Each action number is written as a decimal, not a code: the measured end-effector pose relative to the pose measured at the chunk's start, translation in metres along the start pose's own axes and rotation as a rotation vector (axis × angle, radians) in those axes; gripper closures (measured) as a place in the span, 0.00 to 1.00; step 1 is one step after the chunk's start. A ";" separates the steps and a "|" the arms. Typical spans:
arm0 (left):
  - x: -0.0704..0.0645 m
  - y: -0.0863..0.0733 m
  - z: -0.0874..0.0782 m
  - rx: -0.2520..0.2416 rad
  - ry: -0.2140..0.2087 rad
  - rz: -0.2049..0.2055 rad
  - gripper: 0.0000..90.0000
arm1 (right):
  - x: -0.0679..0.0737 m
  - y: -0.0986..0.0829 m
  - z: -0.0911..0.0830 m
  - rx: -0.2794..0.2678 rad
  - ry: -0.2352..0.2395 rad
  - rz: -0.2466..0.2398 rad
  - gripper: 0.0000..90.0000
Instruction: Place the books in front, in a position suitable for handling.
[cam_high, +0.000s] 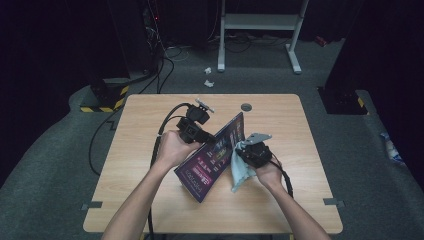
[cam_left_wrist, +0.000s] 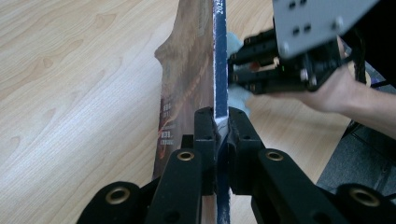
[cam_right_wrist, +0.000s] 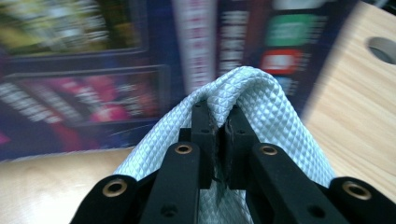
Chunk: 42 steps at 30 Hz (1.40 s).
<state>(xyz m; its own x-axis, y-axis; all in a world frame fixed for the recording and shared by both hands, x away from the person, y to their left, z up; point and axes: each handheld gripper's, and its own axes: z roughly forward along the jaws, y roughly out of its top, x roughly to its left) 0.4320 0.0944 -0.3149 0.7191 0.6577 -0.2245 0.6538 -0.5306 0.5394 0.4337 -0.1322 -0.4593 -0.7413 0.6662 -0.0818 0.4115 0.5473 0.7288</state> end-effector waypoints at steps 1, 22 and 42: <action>0.000 -0.001 0.000 0.002 0.001 0.002 0.93 | 0.002 0.000 0.000 0.004 0.001 -0.012 0.94; 0.001 0.000 -0.002 -0.015 -0.033 -0.023 0.93 | -0.010 -0.006 0.003 0.010 -0.037 -0.010 0.94; -0.001 0.007 -0.007 -0.030 -0.039 -0.025 0.93 | 0.003 0.008 -0.003 -0.058 0.028 -0.025 0.94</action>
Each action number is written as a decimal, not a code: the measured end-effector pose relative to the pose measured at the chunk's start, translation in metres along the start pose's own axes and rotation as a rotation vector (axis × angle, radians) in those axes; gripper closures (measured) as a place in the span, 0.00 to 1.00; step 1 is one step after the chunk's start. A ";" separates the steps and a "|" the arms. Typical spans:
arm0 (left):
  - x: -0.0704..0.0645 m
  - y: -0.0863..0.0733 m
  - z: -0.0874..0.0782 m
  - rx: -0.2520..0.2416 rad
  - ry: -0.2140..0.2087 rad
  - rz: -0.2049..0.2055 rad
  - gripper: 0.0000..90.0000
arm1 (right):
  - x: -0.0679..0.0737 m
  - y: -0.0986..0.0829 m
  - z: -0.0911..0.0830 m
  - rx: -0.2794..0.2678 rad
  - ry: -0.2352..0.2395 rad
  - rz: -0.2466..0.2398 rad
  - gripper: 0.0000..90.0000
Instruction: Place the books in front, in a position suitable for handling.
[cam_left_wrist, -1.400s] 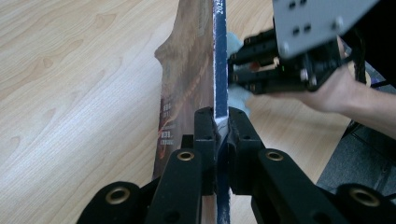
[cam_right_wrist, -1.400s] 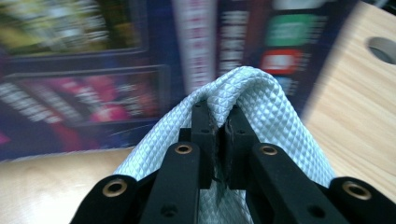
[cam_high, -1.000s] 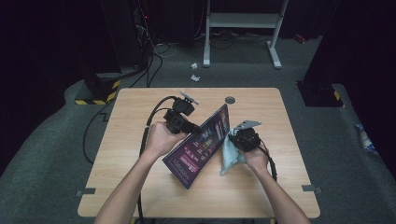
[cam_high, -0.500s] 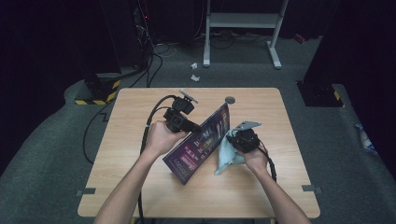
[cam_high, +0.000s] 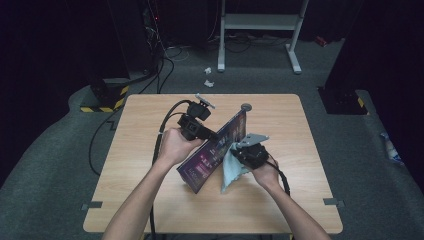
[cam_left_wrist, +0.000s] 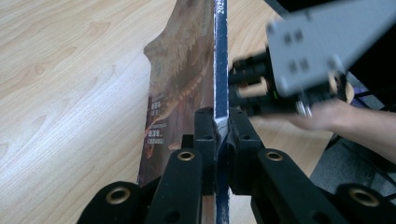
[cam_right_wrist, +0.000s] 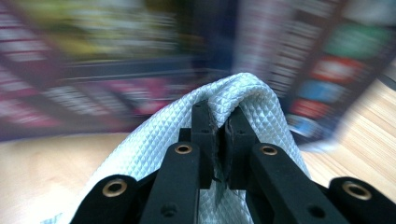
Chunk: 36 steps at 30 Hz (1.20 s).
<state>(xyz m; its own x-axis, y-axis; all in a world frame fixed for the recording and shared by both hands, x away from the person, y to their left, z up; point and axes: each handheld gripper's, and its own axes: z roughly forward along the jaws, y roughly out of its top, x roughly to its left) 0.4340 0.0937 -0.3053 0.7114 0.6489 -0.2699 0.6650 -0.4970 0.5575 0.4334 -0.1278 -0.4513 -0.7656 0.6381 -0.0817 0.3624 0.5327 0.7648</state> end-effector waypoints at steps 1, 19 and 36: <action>0.000 0.000 -0.001 -0.002 0.003 0.000 0.93 | -0.008 -0.001 0.000 0.002 -0.012 0.029 0.94; 0.002 0.016 0.023 0.037 0.068 -0.017 0.93 | 0.014 0.035 -0.033 -0.108 0.100 0.004 0.94; 0.000 0.017 0.017 0.013 0.057 -0.019 0.93 | 0.008 0.014 -0.002 0.010 0.089 0.064 0.94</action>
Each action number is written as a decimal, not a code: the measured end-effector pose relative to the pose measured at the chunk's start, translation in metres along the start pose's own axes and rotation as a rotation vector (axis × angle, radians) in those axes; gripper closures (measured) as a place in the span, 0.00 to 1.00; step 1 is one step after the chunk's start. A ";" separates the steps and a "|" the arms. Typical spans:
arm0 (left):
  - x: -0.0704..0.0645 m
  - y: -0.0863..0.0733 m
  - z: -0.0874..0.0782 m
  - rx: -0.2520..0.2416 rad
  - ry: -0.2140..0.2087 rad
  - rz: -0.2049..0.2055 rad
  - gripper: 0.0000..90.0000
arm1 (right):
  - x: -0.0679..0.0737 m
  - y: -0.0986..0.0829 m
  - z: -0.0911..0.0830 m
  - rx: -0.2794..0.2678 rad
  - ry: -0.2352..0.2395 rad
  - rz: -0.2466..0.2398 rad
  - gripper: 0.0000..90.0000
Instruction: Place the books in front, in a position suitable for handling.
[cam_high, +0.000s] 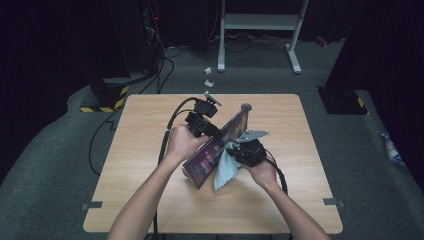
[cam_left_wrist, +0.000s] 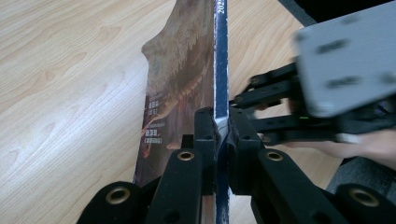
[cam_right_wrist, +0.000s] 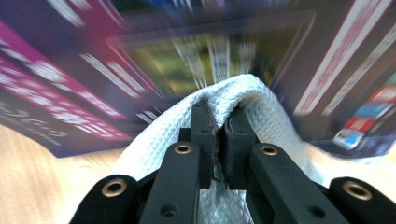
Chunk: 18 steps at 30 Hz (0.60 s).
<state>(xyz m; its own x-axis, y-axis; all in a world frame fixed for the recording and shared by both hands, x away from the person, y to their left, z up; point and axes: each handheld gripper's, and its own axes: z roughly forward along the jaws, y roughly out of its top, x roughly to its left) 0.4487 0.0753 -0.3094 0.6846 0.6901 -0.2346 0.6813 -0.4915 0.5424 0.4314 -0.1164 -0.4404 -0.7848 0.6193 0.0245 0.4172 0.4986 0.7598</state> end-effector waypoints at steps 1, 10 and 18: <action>0.001 0.000 -0.001 0.000 0.002 -0.001 0.93 | -0.002 -0.001 0.003 0.004 -0.004 -0.001 0.94; 0.002 0.003 -0.006 -0.035 -0.018 -0.019 0.93 | -0.012 -0.003 0.009 0.014 -0.026 0.026 0.94; 0.002 0.006 -0.002 -0.033 -0.001 -0.024 0.93 | 0.000 -0.001 0.007 0.007 -0.002 -0.006 0.94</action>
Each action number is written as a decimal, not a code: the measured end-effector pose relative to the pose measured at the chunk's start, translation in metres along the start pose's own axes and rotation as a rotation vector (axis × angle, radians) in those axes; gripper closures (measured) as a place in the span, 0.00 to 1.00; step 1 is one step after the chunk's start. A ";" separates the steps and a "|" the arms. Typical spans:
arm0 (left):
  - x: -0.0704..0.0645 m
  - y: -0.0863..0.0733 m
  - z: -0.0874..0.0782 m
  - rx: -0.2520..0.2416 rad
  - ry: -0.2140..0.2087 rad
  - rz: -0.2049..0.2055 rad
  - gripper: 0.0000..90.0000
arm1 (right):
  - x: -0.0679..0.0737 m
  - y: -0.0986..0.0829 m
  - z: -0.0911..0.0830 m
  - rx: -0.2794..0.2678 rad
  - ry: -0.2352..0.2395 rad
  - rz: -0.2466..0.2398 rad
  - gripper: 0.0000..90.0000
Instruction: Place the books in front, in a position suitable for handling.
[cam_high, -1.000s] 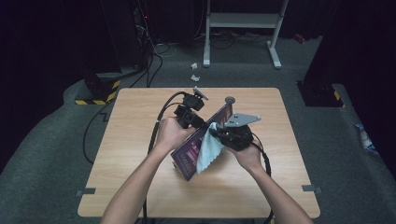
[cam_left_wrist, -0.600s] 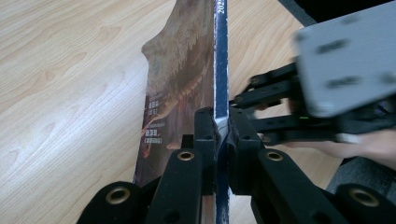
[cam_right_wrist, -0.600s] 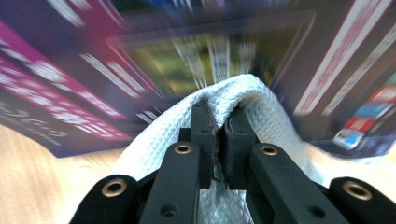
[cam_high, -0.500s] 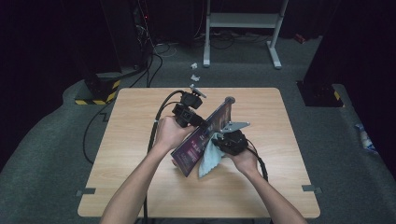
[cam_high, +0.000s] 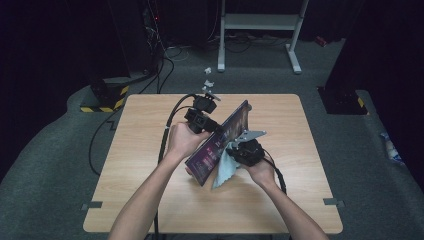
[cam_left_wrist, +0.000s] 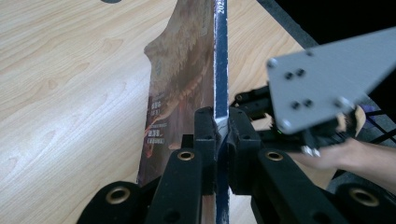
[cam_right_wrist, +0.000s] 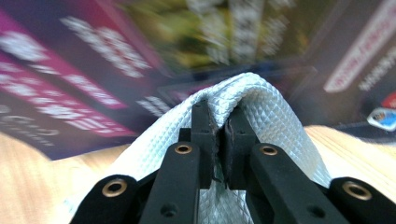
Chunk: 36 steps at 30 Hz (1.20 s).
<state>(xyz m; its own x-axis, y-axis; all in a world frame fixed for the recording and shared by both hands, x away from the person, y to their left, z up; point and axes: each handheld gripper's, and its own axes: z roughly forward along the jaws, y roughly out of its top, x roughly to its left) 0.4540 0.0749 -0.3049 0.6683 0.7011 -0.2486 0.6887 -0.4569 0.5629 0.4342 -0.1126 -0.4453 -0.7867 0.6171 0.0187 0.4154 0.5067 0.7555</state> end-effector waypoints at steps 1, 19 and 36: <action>0.000 0.000 0.001 0.000 0.006 0.004 0.93 | 0.002 0.001 -0.001 -0.007 0.006 -0.009 0.94; 0.004 0.007 0.008 0.008 0.023 -0.044 0.93 | 0.007 0.016 -0.018 -0.031 0.014 -0.044 0.94; 0.005 0.011 0.016 0.022 0.032 -0.063 0.93 | 0.034 0.051 -0.053 -0.171 0.075 -0.131 0.94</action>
<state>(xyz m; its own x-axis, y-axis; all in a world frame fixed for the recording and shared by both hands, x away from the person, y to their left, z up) 0.4696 0.0648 -0.3131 0.6147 0.7456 -0.2574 0.7350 -0.4231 0.5299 0.4049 -0.0975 -0.3716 -0.8630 0.5033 -0.0429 0.2292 0.4657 0.8547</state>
